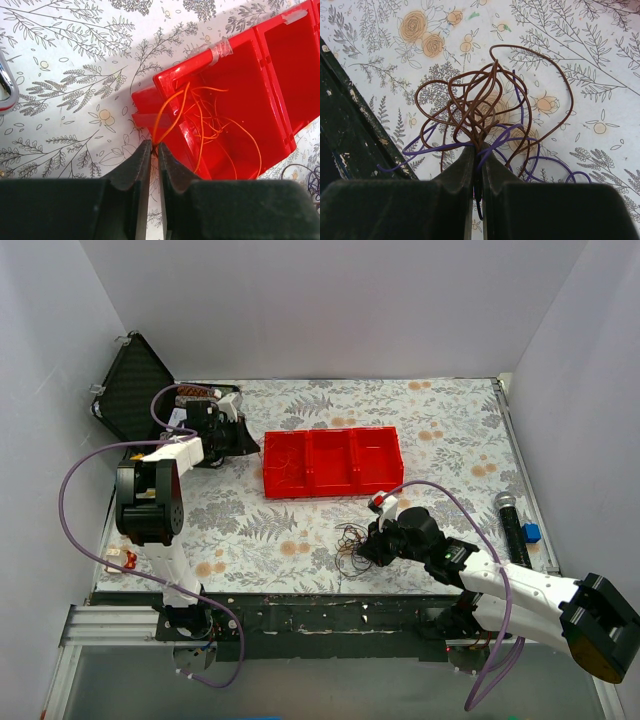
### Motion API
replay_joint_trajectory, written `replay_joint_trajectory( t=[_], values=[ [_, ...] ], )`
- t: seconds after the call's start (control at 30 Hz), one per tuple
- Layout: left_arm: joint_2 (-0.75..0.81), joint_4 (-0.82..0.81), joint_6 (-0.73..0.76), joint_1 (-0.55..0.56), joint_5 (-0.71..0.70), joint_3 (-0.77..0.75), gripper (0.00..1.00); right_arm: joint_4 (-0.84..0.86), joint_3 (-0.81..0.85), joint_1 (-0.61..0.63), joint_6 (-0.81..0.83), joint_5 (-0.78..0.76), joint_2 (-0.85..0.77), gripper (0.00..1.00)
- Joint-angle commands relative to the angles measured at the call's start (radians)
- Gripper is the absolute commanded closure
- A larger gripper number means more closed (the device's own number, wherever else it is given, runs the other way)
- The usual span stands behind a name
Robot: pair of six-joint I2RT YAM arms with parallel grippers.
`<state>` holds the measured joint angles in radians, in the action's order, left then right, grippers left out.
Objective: Untangle the cables
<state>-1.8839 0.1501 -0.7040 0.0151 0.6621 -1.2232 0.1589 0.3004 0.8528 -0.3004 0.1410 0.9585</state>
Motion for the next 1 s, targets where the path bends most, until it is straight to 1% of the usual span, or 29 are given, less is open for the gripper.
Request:
replay_joint_trajectory(
  t=[0.0, 0.03, 0.3, 0.4, 0.53, 0.7, 0.83, 0.93, 0.97],
  values=[
    [0.02, -0.023, -0.006, -0.006, 0.016, -0.007, 0.96, 0.034, 0.026, -0.003, 0.004, 0.008, 0.009, 0.98],
    [0.025, -0.021, -0.011, -0.004, 0.016, -0.013, 1.0, 0.036, 0.028, -0.003, 0.004, 0.006, 0.009, 0.98],
    [0.126, -0.035, -0.084, -0.003, 0.059, -0.082, 1.0, 0.039, 0.026, -0.003, 0.003, 0.012, 0.013, 0.98],
    [0.152, 0.005, -0.074, 0.011, 0.033, -0.098, 1.0, 0.041, 0.025, -0.003, 0.0, 0.011, 0.014, 0.98],
    [0.204, 0.016, -0.042, 0.043, 0.022, -0.064, 1.0, 0.044, 0.023, -0.003, -0.002, 0.011, 0.014, 0.98],
    [0.235, 0.016, -0.043, 0.106, -0.009, -0.018, 1.0, 0.045, 0.022, -0.003, -0.006, 0.012, 0.014, 0.98],
    [0.235, 0.003, -0.042, 0.17, -0.079, 0.016, 1.0, 0.044, 0.022, -0.001, -0.006, 0.009, 0.01, 0.98],
    [0.23, -0.021, 0.015, 0.219, -0.224, 0.048, 1.0, 0.041, 0.019, -0.003, -0.009, 0.002, 0.002, 0.98],
    [0.224, -0.033, 0.033, 0.233, -0.296, 0.059, 1.0, 0.041, 0.017, -0.003, -0.011, 0.0, -0.001, 0.98]
  ],
)
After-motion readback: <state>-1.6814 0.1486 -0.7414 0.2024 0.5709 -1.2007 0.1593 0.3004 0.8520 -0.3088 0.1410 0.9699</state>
